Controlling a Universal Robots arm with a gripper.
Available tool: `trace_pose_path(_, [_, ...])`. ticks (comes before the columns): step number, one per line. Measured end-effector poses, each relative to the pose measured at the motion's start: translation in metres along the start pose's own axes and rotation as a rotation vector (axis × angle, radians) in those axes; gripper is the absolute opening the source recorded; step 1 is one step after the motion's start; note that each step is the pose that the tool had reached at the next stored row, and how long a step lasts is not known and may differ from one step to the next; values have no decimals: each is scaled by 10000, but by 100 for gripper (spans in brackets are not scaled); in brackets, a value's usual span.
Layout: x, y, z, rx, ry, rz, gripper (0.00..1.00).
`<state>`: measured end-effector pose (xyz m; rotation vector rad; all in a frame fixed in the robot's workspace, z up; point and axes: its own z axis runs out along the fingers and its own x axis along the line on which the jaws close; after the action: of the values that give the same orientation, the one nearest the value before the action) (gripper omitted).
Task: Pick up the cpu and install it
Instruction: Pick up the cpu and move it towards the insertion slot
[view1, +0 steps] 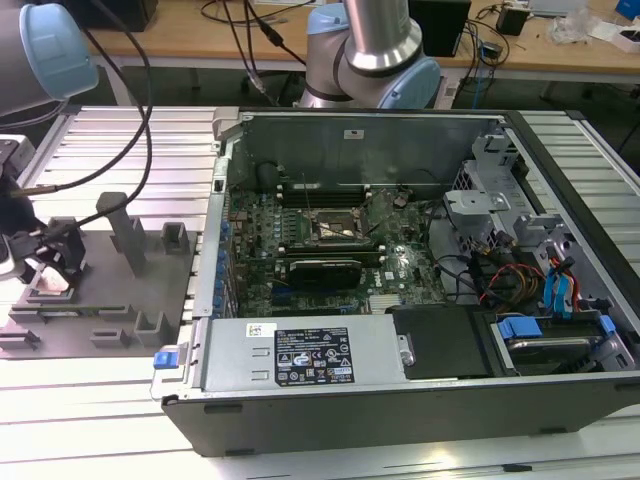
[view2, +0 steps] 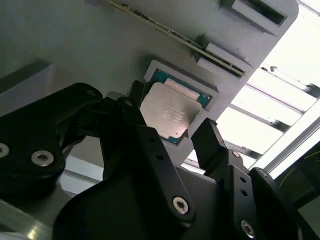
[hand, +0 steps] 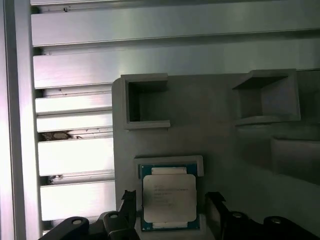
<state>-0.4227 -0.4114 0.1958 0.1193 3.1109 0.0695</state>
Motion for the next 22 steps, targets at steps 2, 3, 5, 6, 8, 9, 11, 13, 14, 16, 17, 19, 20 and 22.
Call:
trace_pose_path(2, [2, 24, 40, -1, 1, -26, 66])
trace_pose_path(3, [2, 31, 46, 0, 1, -36, 66])
trace_pose_path(5, [3, 35, 57, 2, 1, -55, 66])
trace_pose_path(6, [3, 36, 65, 2, 1, -60, 66])
trace_pose_path(8, [5, 39, 82, 4, 4, -70, 66])
trace_pose_path(9, [5, 39, 81, 5, 5, -73, 66])
trace_pose_path(11, [5, 40, 83, 3, 3, -73, 66])
trace_pose_path(13, [5, 40, 83, 3, 2, -74, 66])
trace_pose_path(14, [5, 40, 83, 3, 2, -75, 66])
trace_pose_path(16, [5, 40, 83, 3, 3, -76, 66])
trace_pose_path(17, [5, 40, 83, 3, 2, -77, 66])
trace_pose_path(19, [4, 40, 83, 3, 3, -79, 58])
trace_pose_path(20, [5, 40, 83, 3, 3, -80, 55])
trace_pose_path(22, [5, 40, 83, 3, 3, -81, 55])
